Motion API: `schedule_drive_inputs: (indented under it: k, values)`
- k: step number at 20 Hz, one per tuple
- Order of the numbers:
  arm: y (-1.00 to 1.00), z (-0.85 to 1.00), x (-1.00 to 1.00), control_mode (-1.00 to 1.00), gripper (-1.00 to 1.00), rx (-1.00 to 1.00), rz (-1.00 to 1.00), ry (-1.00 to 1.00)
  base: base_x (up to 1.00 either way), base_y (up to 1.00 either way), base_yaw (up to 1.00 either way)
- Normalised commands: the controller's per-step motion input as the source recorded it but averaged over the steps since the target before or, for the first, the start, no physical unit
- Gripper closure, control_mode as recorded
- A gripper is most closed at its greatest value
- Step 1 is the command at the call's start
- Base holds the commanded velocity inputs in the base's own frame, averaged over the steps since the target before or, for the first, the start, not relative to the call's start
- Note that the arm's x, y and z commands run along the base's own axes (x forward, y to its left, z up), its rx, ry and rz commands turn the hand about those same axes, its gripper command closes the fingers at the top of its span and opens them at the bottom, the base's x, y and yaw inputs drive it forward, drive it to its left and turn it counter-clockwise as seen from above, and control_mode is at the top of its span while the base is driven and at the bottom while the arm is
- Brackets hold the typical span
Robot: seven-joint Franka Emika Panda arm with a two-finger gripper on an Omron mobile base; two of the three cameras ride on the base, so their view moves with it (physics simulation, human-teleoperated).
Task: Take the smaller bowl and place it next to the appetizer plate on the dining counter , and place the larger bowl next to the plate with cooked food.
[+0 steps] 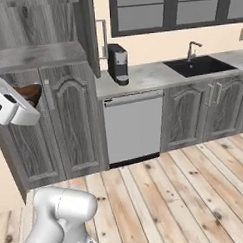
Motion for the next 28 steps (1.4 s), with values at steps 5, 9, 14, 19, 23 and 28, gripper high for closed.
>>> schedule_drive_inputs:
  k: [5, 9, 14, 19, 23, 28]
  values:
    - [0.00, 0.00, 0.00, 1.00, 1.00, 0.00, 0.00, 0.00, -1.00, 0.00, -0.31]
    - [0.00, 0.00, 0.00, 1.00, 1.00, 0.00, 0.00, 0.00, -0.98, 0.06, -0.34]
    - [0.00, 0.00, 0.00, 1.00, 1.00, 0.00, 0.00, 0.00, -0.74, 0.27, -0.33]
    - [0.00, 0.00, 0.00, 1.00, 1.00, 0.00, 0.00, 0.00, -0.84, 0.34, -0.35]
    - [0.00, 0.00, 0.00, 1.00, 1.00, 0.00, 0.00, 0.00, -0.89, 0.15, -0.37]
    - [0.00, 0.00, 0.00, 1.00, 1.00, 0.00, 0.00, 0.00, -0.62, -0.07, -0.38]
